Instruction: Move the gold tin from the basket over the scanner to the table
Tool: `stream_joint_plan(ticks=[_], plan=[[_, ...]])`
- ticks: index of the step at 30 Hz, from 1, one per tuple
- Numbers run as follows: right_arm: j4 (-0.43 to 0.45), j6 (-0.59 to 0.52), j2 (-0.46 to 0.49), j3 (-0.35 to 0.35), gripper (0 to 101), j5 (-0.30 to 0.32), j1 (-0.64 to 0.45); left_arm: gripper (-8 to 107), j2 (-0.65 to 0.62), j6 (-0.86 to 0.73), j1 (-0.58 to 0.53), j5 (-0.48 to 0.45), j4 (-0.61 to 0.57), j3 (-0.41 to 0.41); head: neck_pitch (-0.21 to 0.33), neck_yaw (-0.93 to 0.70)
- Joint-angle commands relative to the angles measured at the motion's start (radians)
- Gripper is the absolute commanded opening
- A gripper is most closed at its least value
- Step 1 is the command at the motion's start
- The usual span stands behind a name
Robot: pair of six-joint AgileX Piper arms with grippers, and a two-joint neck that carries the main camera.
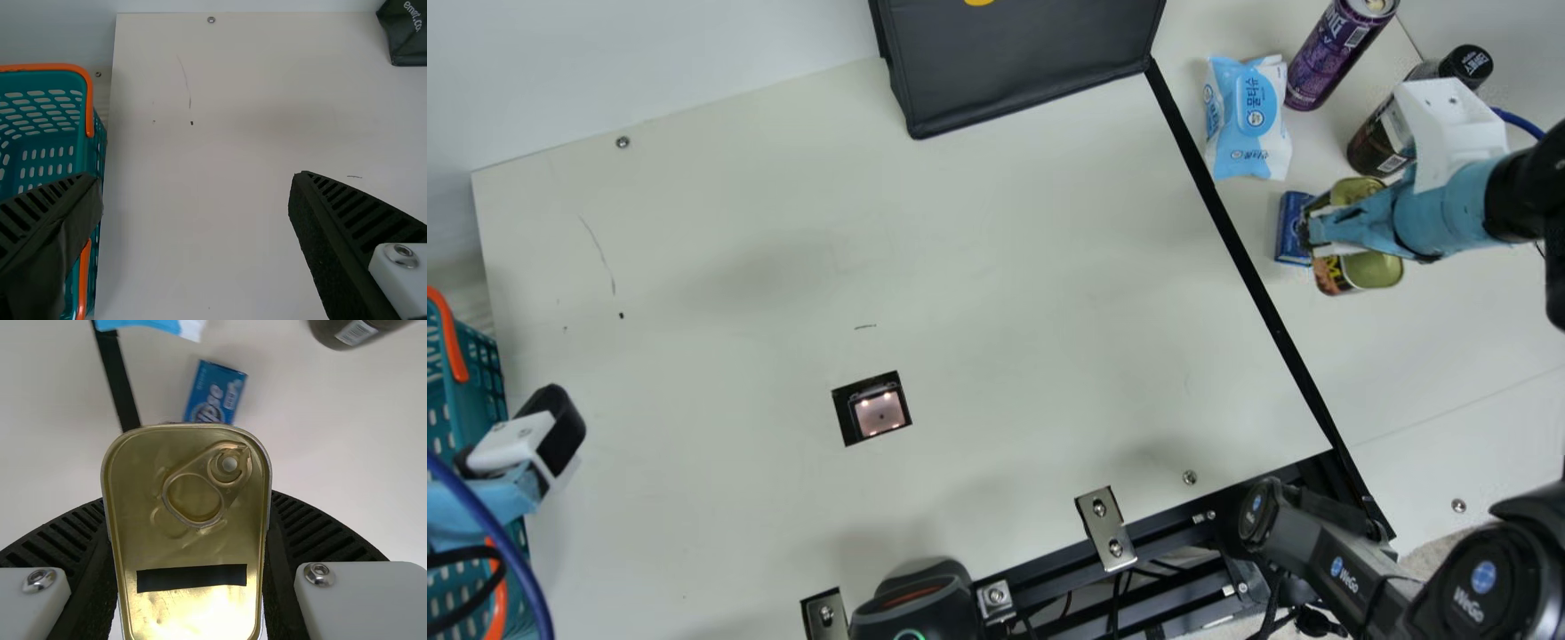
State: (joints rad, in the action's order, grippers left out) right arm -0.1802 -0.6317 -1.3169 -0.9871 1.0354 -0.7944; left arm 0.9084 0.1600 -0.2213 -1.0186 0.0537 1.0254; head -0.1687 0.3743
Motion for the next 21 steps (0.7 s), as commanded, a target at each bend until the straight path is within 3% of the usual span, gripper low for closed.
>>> stream_joint_plan(ticks=[1,21], plan=[[0.009,-0.045,-0.005,0.014,0,-0.015,-0.039,90,0.0,0.0,0.0,0.0,0.0,0.0,0.03,0.002],[0.062,-0.149,-0.087,0.193,0,-0.229,-0.156,90,0.0,0.0,0.0,0.0,0.0,0.0,0.03,0.002]])
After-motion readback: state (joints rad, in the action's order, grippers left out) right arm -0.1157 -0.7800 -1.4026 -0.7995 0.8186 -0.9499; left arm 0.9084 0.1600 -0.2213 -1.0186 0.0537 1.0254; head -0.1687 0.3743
